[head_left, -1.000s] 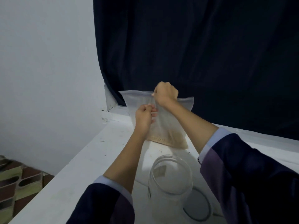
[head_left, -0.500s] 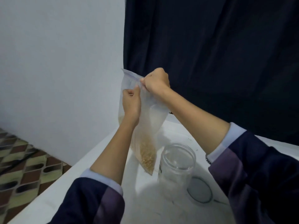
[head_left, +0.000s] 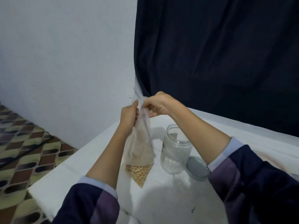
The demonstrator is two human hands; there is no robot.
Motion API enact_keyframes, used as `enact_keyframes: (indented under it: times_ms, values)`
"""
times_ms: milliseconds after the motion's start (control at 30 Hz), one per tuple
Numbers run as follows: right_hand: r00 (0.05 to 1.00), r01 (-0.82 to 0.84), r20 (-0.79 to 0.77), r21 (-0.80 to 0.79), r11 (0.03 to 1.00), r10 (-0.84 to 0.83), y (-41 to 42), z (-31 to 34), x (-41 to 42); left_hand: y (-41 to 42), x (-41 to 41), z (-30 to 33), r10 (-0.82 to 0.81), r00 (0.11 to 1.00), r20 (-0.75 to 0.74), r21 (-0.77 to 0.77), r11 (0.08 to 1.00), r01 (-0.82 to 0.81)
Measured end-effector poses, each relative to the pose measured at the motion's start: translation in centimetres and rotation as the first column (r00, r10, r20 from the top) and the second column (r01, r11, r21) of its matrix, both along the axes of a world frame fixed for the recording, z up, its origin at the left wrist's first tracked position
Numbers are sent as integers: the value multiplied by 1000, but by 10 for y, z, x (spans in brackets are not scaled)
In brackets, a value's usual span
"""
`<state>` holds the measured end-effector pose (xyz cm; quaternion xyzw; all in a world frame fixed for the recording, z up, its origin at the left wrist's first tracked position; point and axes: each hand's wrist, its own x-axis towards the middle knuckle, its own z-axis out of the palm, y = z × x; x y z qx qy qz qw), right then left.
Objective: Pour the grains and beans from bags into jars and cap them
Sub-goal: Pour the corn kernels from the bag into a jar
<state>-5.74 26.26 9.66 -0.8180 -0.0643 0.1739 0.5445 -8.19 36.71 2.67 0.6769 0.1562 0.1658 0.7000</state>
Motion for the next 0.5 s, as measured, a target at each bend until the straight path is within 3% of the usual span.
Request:
enact_keyframes:
  times_ms: [167,267,367,500]
  values:
    - [996,-80,-37,6,997,80,-6,-8,6,9,-3,27,-261,954,-146,17,964,267]
    - [962,-133,-208,217,967,179,-11,-18,6,12,-2,26,-342,922,-184,-68,940,335]
    - [926,-76,-316,383,921,208,-12,-24,8,15,-3,19,-373,913,-164,-119,927,357]
    - [978,-193,-60,118,974,201,-14,-17,2,20,-4,16,-364,921,-139,9,929,369]
